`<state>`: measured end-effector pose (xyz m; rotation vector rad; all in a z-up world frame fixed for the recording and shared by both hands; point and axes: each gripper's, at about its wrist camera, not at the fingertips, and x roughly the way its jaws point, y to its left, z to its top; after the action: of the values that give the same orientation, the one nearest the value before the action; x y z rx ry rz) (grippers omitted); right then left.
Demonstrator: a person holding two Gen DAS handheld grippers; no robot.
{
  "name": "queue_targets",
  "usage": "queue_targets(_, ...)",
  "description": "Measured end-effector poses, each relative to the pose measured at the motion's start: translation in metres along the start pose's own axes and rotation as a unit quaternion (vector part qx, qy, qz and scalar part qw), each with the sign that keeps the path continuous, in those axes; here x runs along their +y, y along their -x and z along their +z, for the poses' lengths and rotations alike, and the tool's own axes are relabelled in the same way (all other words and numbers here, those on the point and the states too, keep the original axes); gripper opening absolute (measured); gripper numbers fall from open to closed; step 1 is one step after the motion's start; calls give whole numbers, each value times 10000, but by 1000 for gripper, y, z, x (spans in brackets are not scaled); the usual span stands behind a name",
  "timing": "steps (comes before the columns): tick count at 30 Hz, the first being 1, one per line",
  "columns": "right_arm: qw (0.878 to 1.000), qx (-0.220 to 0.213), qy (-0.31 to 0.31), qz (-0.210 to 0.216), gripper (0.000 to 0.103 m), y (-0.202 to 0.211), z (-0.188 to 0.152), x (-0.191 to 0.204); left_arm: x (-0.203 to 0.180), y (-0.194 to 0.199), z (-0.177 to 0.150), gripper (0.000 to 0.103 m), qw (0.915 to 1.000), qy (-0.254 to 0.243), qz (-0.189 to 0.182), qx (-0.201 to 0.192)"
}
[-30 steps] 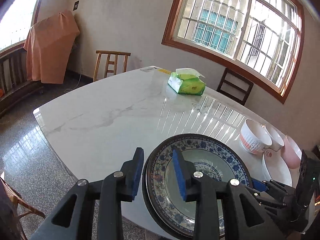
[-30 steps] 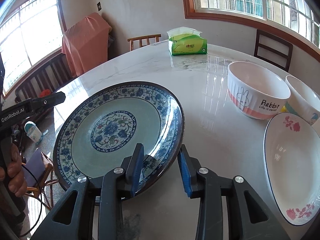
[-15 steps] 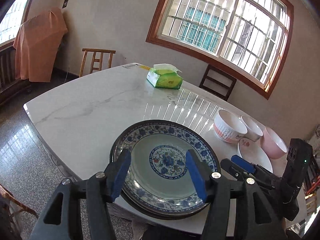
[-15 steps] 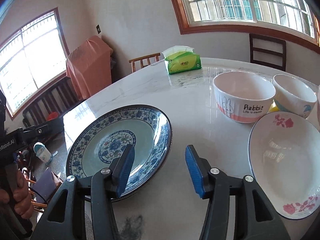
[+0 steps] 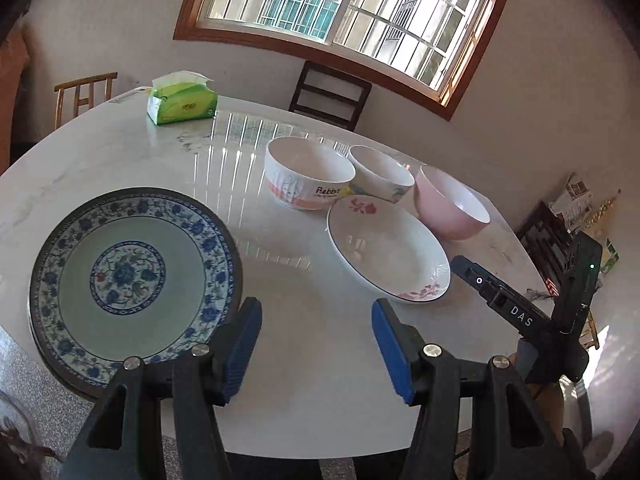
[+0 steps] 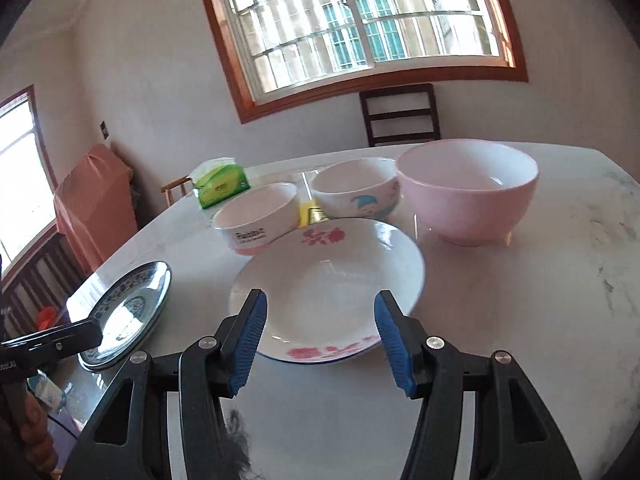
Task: Organize plates and bowls
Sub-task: 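Grasp the rim of the white pink-flower plate with the right gripper while the left gripper grasps it too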
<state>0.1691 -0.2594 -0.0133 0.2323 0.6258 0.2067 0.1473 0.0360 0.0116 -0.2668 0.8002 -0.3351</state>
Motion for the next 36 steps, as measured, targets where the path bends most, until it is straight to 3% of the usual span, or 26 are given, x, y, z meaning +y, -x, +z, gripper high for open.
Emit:
queue_targets(3, 9997, 132, -178, -85, 52, -9, 8, -27, -7, -24, 18, 59, 9995, 196, -172, 178)
queue_targets(7, 9985, 420, -341, 13, 41, -27, 14, -41, -15, -58, 39, 59, 9986, 293, -128, 415)
queue_targets(13, 9978, 595, -284, 38, 39, -44, 21, -44, -10, -102, 50, 59, 9950, 633, -100, 771)
queue_targets(17, 9971, 691, -304, 87, 39, -50, 24, -49, -5, -117, 52, 59, 9925, 849, -163, 868)
queue_targets(27, 9948, 1014, -49, -23, 39, -69, 29, -41, -10, -132, 59, 59, 9929, 750, -42, 919)
queue_targets(30, 9929, 1187, 17, -38, 33, -76, 28, -39, -11, -138, 60, 59, 9931, 746, -56, 902)
queue_targets(32, 9916, 1287, 128, -69, 23, -79, 28, -36, -12, -143, 60, 58, 9934, 692, -20, 917)
queue_targets(33, 9911, 1319, 196, -47, 20, -80, 28, -34, -14, -145, 60, 57, 9935, 627, -40, 952)
queue_targets(34, 9908, 1328, 263, -49, 17, -80, 27, -33, -17, -148, 59, 47, 9937, 504, -11, 999)
queue_targets(35, 9907, 1321, 326, -75, 18, -79, 26, -31, -22, -151, 57, 26, 9937, 326, 172, 1058)
queue_targets(36, 9906, 1308, 379, -102, 19, -78, 25, -30, -26, -152, 56, 21, 9938, 125, 446, 1015)
